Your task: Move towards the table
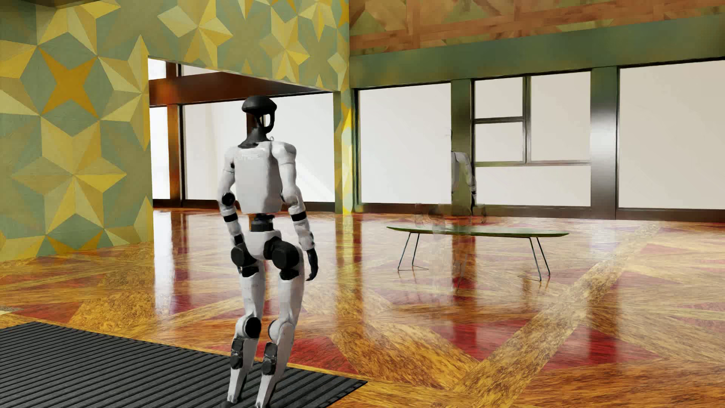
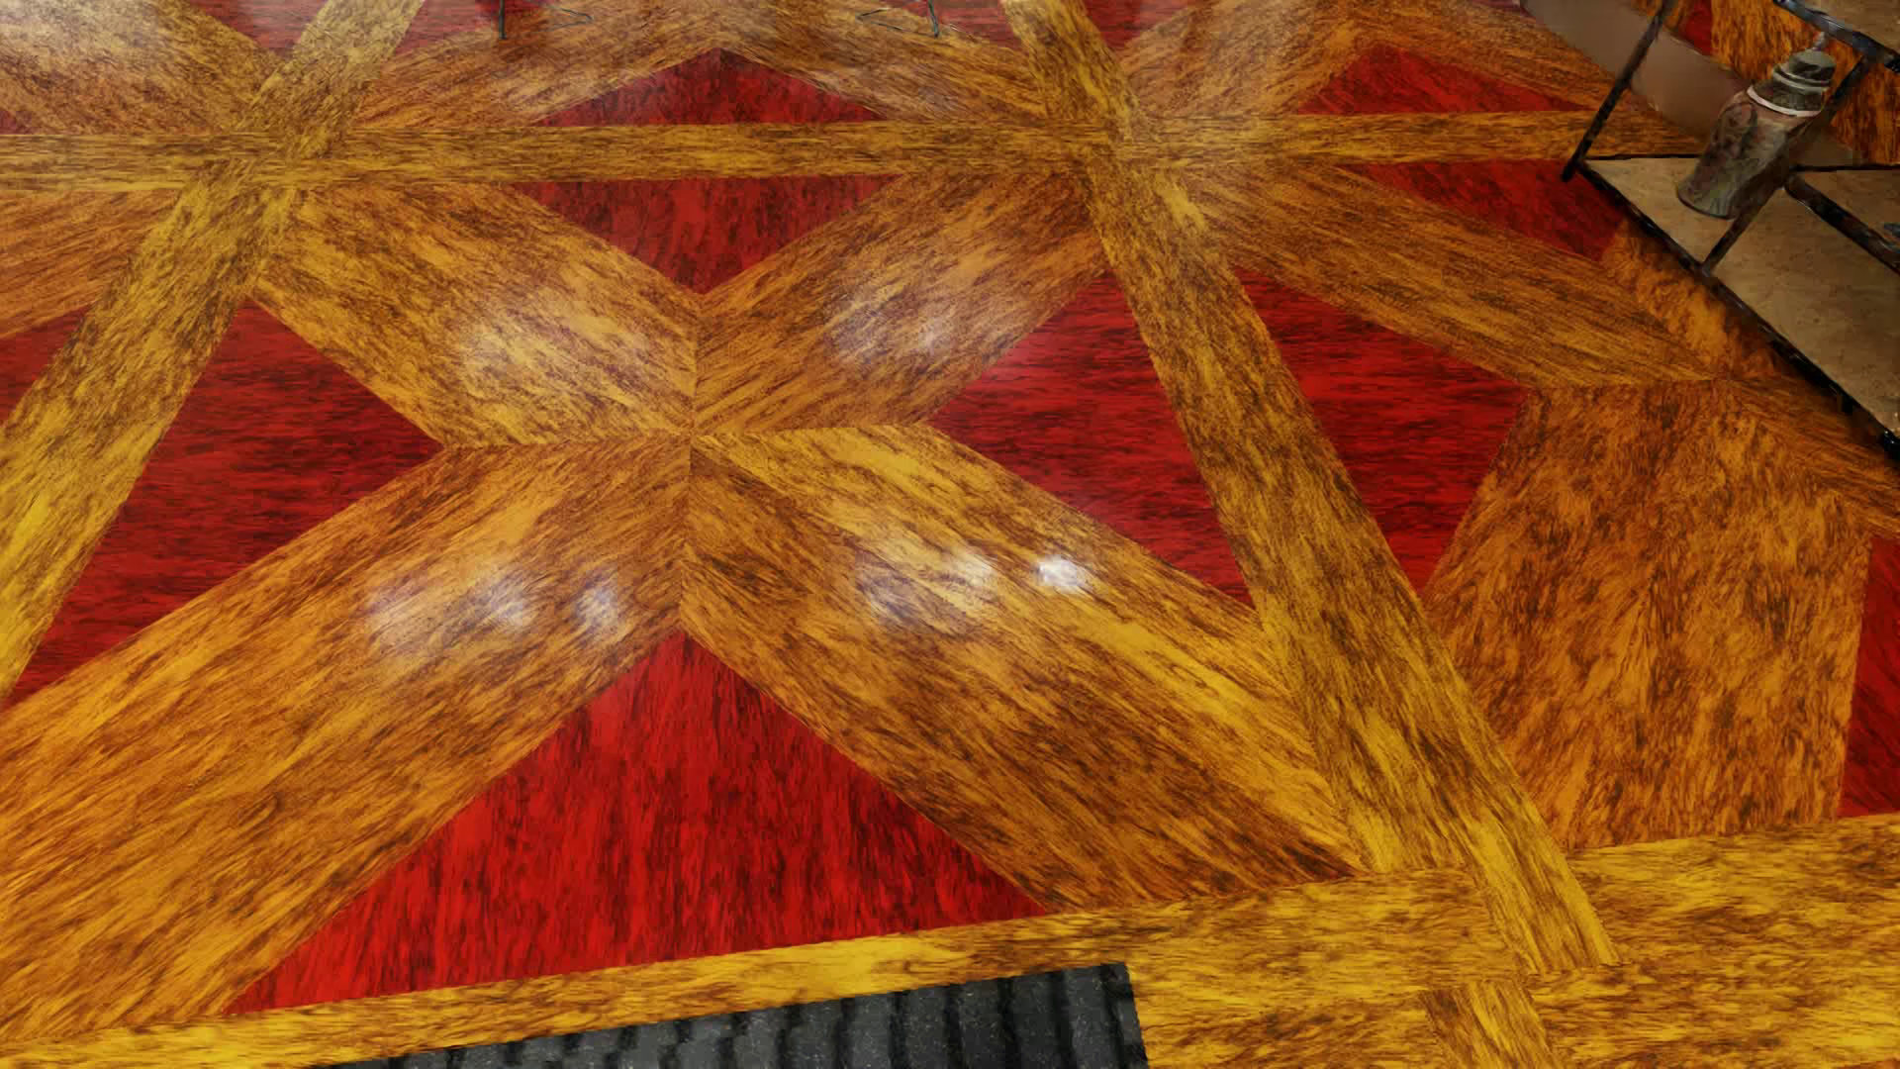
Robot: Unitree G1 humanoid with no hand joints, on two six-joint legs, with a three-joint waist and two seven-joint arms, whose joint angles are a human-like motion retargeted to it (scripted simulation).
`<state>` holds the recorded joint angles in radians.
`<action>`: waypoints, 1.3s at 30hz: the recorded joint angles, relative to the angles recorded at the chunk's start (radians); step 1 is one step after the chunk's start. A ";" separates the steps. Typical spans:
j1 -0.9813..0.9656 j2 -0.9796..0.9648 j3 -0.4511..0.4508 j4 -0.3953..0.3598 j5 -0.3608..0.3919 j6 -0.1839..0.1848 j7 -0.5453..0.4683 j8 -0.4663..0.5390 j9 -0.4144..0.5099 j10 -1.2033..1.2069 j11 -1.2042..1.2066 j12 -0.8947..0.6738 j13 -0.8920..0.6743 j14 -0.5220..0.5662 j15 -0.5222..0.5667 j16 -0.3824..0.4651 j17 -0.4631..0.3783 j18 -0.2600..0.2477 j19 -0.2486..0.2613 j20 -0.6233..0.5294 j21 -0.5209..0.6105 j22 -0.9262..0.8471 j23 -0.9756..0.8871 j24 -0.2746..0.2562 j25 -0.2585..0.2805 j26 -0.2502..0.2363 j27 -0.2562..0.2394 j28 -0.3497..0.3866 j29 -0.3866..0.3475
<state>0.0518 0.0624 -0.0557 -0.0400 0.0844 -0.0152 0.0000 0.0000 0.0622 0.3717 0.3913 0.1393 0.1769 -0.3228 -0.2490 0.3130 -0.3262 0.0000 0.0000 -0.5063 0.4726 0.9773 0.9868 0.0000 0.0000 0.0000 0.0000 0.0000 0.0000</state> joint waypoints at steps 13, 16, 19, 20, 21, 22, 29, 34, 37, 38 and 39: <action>-0.017 -0.054 -0.001 -0.030 -0.010 -0.011 0.000 0.000 -0.006 -0.014 0.076 0.052 0.047 -0.023 -0.062 0.009 -0.013 0.000 0.000 -0.020 -0.036 0.035 -0.034 0.000 0.000 0.000 0.000 0.000 0.000; 0.007 -0.184 -0.028 -0.039 -0.017 -0.007 0.000 0.000 0.029 0.006 0.330 0.061 0.061 -0.024 0.070 0.011 -0.021 0.000 0.000 -0.038 -0.053 0.048 -0.031 0.000 0.000 0.000 0.000 0.000 0.000; 0.039 -0.422 -0.073 -0.047 -0.033 -0.014 0.000 0.000 0.065 0.019 0.736 0.061 0.082 -0.050 0.155 0.021 -0.020 0.000 0.000 -0.026 -0.068 0.031 -0.019 0.000 0.000 0.000 0.000 0.000 0.000; 0.050 -0.479 -0.097 -0.045 -0.039 -0.016 0.000 0.000 0.073 0.020 0.786 0.057 0.099 -0.056 0.120 0.026 -0.016 0.000 0.000 -0.020 -0.071 0.027 -0.013 0.000 0.000 0.000 0.000 0.000 0.000; 0.060 -0.518 -0.120 -0.038 -0.045 -0.014 0.000 0.000 0.079 0.021 0.766 0.050 0.120 -0.059 0.095 0.028 -0.012 0.000 0.000 -0.011 -0.071 0.026 -0.002 0.000 0.000 0.000 0.000 0.000 0.000; 0.071 -0.542 -0.135 -0.031 -0.045 -0.009 0.000 0.000 0.084 0.021 0.689 0.040 0.140 -0.060 0.086 0.029 -0.010 0.000 0.000 -0.001 -0.063 0.025 0.015 0.000 0.000 0.000 0.000 0.000 0.000; 0.159 -0.520 -0.138 -0.004 -0.066 -0.002 0.000 0.000 0.080 0.024 0.041 0.015 0.220 -0.053 0.106 0.040 0.022 0.000 0.000 0.074 0.097 -0.099 0.162 0.000 0.000 0.000 0.000 0.000 0.000; 0.189 -0.506 -0.065 0.055 0.000 0.097 0.000 0.000 0.062 0.139 0.199 0.107 0.137 0.227 0.226 -0.008 0.003 0.000 0.000 0.091 0.066 -0.079 0.145 0.000 0.000 0.000 0.000 0.000 0.000; -0.026 -0.355 -0.042 0.052 0.046 0.129 0.000 0.000 0.066 0.558 0.175 0.154 0.032 0.476 0.109 -0.009 -0.035 0.000 0.000 -0.039 -0.013 -0.016 0.054 0.000 0.000 0.000 0.000 0.000 0.000; -0.126 -0.307 -0.025 0.034 0.061 0.135 0.000 0.000 0.072 0.742 0.163 0.164 -0.003 0.431 0.080 -0.010 -0.052 0.000 0.000 -0.077 -0.050 -0.003 0.011 0.000 0.000 0.000 0.000 0.000 0.000; -0.227 -0.262 0.000 0.010 0.068 0.129 0.000 0.000 0.076 0.900 0.152 0.176 -0.037 0.341 0.056 -0.009 -0.068 0.000 0.000 -0.104 -0.077 0.005 -0.036 0.000 0.000 0.000 0.000 0.000 0.000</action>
<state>-0.1750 -0.1991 -0.0561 -0.0302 0.1520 0.1138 0.0000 0.0000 0.1380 1.2714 0.5430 0.3152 0.1396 0.0183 -0.1926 0.3036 -0.3937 0.0000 0.0000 -0.6106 0.3955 0.9823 0.9510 0.0000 0.0000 0.0000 0.0000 0.0000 0.0000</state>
